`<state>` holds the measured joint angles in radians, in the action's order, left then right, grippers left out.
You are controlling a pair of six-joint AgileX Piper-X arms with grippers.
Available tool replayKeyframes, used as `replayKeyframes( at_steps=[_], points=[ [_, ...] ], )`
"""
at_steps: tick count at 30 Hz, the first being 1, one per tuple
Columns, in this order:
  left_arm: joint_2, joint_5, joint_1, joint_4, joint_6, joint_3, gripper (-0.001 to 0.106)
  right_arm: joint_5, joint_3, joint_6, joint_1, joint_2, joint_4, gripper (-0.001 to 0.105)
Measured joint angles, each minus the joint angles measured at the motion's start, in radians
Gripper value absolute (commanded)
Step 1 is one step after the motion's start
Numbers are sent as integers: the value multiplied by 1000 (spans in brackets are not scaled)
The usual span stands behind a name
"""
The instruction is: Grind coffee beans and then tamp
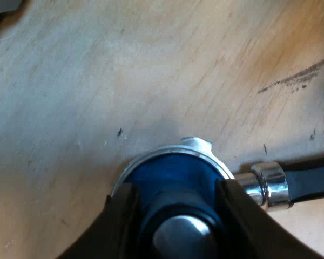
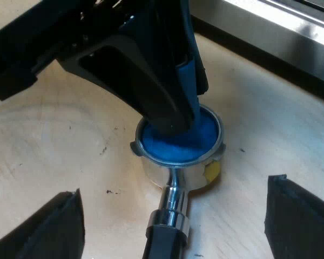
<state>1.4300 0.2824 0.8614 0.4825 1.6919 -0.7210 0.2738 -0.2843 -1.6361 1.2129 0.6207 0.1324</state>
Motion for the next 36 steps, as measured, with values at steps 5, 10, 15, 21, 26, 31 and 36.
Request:
replayKeyframes(
  at_steps=[5,10,15,21,26,31,36],
  points=[
    [-2,7,0,-40,0,26,0,0,0,0,0,0,0,70],
    [-11,12,0,-69,0,48,0,0,0,0,0,0,0,70],
    [-11,14,0,-74,0,48,0,0,0,0,0,0,0,70],
    [-11,14,0,-68,0,42,0,0,0,0,0,0,0,70],
    [-35,8,0,-37,0,20,0,0,0,0,0,0,-2,70],
    [-68,-4,0,60,0,-14,0,0,0,-10,0,0,-47,70],
    [-102,-6,0,100,0,-72,0,0,0,-32,0,0,-97,70]
  ],
)
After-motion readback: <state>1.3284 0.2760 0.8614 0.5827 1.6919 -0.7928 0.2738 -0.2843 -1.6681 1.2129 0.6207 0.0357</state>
